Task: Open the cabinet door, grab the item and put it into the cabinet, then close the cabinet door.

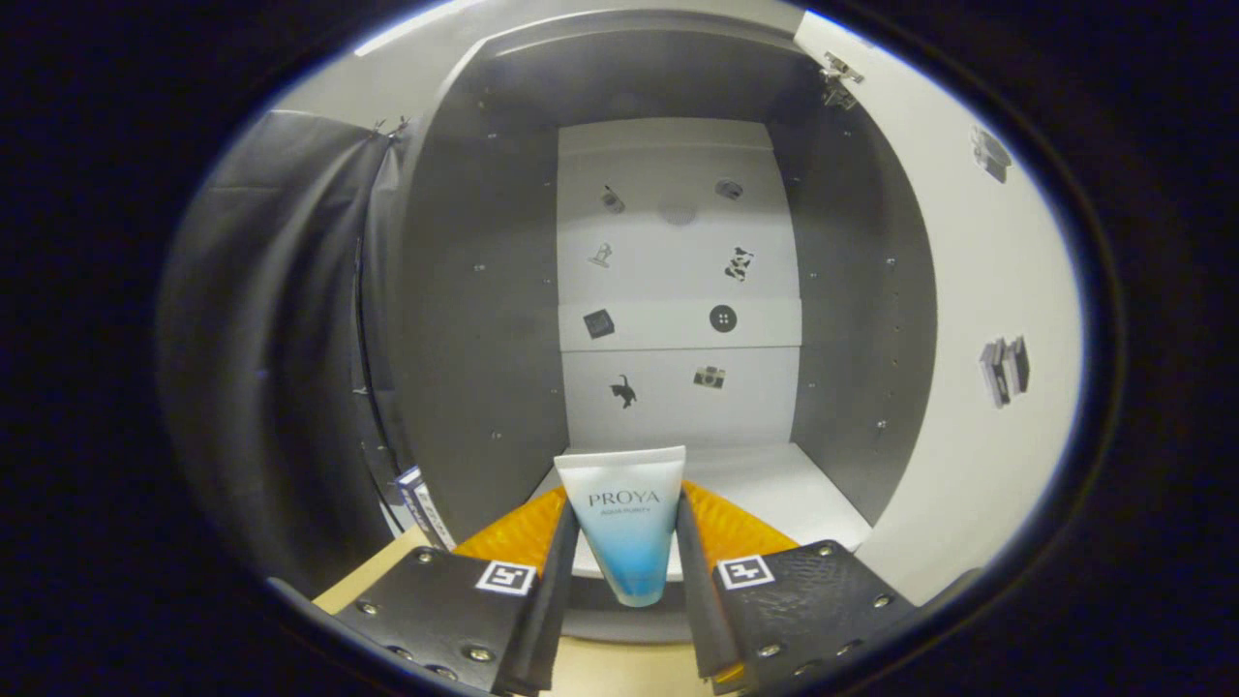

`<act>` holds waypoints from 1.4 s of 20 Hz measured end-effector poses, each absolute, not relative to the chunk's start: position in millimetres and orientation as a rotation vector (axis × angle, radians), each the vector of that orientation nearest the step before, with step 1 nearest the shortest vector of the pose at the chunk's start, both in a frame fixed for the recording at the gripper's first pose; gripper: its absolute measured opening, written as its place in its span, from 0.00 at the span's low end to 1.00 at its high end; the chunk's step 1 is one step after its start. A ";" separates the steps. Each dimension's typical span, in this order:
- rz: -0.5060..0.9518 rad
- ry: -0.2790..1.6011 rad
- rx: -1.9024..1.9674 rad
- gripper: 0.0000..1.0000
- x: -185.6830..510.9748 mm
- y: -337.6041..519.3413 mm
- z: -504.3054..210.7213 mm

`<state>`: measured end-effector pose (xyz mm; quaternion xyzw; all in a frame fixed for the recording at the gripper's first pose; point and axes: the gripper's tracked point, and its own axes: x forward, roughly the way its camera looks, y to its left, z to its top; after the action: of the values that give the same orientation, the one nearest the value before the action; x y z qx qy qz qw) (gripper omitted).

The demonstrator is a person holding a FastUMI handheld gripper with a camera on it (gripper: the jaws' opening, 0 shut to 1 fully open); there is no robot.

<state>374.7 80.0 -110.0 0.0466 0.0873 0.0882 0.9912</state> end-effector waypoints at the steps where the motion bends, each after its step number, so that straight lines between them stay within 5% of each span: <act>1: 0.171 0.177 0.095 0.54 387.3 78.8 -111.8; 20: 0.092 0.214 0.093 0.54 471.2 65.3 -158.1; 22: 0.094 0.216 0.110 0.57 470.7 67.0 -157.0; 26: 0.079 0.192 0.121 0.91 460.2 63.9 -146.2; 28: 0.074 0.185 0.127 0.94 448.1 61.6 -140.2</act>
<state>448.1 61.6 -140.2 0.0633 0.0923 0.0371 0.9930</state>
